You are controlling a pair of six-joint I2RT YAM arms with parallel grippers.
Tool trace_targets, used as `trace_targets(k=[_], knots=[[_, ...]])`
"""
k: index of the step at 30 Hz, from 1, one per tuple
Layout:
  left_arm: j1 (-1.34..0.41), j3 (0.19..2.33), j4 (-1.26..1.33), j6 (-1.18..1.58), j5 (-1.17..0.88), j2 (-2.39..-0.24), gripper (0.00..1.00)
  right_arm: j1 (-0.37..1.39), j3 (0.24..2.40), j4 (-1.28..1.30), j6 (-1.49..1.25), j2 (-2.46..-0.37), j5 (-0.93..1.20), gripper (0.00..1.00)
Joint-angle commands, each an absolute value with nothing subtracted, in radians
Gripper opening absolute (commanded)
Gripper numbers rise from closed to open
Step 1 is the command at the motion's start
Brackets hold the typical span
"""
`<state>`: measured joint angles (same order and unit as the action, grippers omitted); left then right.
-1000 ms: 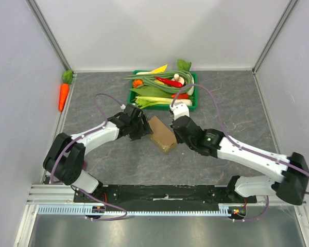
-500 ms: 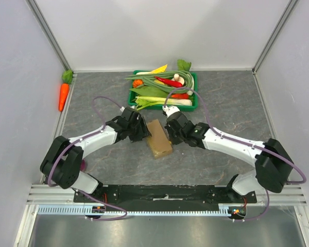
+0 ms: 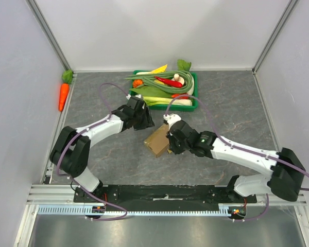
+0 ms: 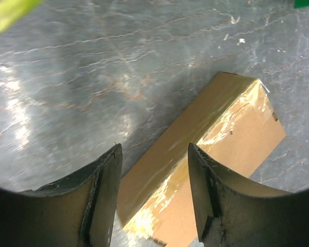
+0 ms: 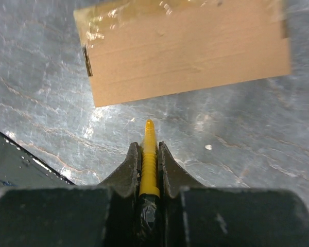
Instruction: Unpack the express box
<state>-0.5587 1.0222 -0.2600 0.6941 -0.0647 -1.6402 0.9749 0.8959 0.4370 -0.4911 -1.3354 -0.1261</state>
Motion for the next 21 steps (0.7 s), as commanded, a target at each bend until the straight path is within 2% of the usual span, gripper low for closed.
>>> trace_targets(k=[1,5,12,17,21], knots=[[-0.557,1.025,-0.382,0.653,0.117,-1.478,0.62,0.973,0.949,0.468,-0.538,-1.187,-0.305,0.0],[-0.557,0.936,-0.381,0.675,0.043,-1.335,0.6,0.96,1.017,0.457,-0.477,-1.183,-0.388,0.0],[-0.639,0.671,-0.201,0.722,-0.173,-1.128,0.54,0.851,1.172,0.303,-0.376,-1.443,-0.307,0.0],[-0.788,0.623,-0.098,0.73,-0.166,-1.146,0.52,0.778,1.288,0.241,-0.353,-1.662,-0.233,0.0],[-0.926,0.643,-0.061,0.748,-0.103,-1.264,0.52,0.756,1.325,0.224,-0.334,-1.733,-0.227,0.0]])
